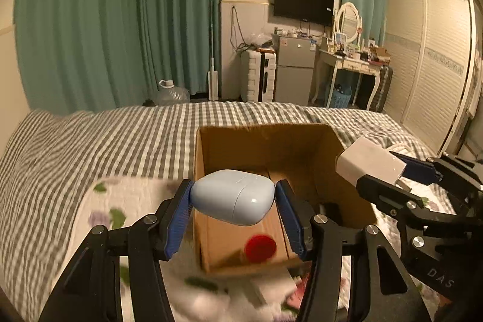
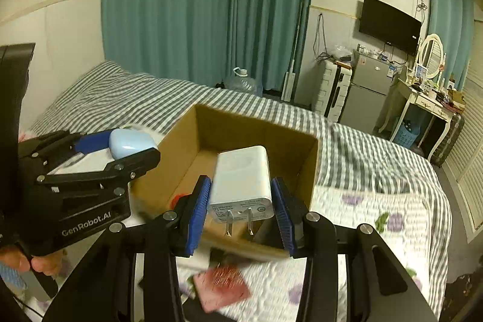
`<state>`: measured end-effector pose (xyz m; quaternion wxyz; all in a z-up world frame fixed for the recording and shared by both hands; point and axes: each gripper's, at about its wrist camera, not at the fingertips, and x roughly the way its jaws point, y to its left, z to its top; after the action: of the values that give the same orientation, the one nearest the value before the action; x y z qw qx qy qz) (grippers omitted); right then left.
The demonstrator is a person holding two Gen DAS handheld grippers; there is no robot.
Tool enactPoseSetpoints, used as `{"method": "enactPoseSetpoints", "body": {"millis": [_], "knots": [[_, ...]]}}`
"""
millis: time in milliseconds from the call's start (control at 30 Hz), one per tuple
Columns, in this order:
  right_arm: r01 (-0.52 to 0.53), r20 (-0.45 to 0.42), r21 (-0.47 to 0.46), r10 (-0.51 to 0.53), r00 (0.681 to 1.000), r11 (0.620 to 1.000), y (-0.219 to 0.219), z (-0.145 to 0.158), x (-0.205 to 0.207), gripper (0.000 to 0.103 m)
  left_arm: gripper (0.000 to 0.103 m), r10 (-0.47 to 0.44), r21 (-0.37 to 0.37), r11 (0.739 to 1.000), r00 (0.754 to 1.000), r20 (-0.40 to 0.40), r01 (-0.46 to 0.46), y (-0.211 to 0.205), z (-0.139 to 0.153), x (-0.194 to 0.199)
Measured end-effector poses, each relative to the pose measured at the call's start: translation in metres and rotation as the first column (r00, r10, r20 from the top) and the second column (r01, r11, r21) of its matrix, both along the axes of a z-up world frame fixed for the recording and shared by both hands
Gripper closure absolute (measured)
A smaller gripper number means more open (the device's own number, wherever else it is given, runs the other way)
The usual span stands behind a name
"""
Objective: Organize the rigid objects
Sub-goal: 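Carry the earbud case and charger over the box and drop both inside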
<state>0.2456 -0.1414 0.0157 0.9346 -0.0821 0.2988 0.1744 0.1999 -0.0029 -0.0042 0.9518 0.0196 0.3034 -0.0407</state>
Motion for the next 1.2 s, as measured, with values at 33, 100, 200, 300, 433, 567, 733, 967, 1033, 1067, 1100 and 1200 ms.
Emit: {"method": "enactPoseSetpoints", "body": {"millis": [33,100,200,300,433,567,733,967,1033,1067,1100,1200], "knots": [[0.008,0.000,-0.003,-0.008,1.000,1.000,0.000,-0.001,0.010,0.062,0.046,-0.008,0.005,1.000,1.000,-0.007,0.008,-0.001,-0.003,0.010],[0.020,-0.004,-0.010,-0.020,1.000,1.000,-0.002,-0.003,0.026,0.062,0.046,-0.024,0.006,1.000,0.999,-0.027,0.024,-0.003,-0.012,0.028],[0.036,-0.022,-0.025,-0.037,0.999,0.999,-0.003,-0.016,0.050,0.062,0.047,-0.021,0.044,0.999,0.998,-0.058,0.023,-0.005,-0.034,0.050],[0.051,-0.049,-0.020,-0.052,0.997,0.998,-0.005,-0.035,0.071,0.062,0.046,-0.039,0.051,0.998,0.996,-0.076,0.043,-0.004,-0.050,0.059],[0.050,-0.080,-0.018,-0.052,0.995,0.999,-0.006,-0.055,0.083,0.062,0.044,-0.059,0.065,0.996,0.997,-0.052,0.063,-0.006,-0.054,0.061],[0.054,-0.092,-0.015,-0.055,0.994,0.998,-0.009,-0.059,0.086,0.062,0.043,-0.051,0.026,0.998,0.997,-0.064,0.053,-0.005,-0.050,0.060],[0.050,-0.087,-0.004,-0.050,0.995,0.999,-0.008,-0.052,0.088,0.062,0.040,-0.054,0.010,0.998,0.998,-0.033,0.055,-0.001,-0.038,0.053],[0.062,-0.101,0.007,-0.061,0.993,0.998,-0.005,-0.057,0.111,0.061,0.040,-0.050,0.015,0.999,0.998,-0.024,0.050,0.002,-0.037,0.053],[0.068,-0.104,0.019,-0.066,0.992,0.998,-0.007,-0.058,0.115,0.061,0.040,-0.044,0.013,0.999,0.999,-0.020,0.045,0.004,-0.036,0.051],[0.072,-0.111,0.026,-0.068,0.991,0.997,-0.007,-0.059,0.115,0.061,0.040,-0.043,0.013,0.999,0.999,-0.017,0.043,0.004,-0.035,0.050],[0.074,-0.109,0.034,-0.070,0.992,0.997,-0.008,-0.058,0.114,0.051,0.040,-0.041,0.014,0.999,0.999,-0.011,0.041,0.005,-0.033,0.047],[0.088,-0.053,0.079,-0.084,0.995,0.993,-0.018,-0.046,0.098,0.026,0.040,-0.035,0.005,0.999,0.999,0.008,0.035,0.008,-0.024,0.035]]}}
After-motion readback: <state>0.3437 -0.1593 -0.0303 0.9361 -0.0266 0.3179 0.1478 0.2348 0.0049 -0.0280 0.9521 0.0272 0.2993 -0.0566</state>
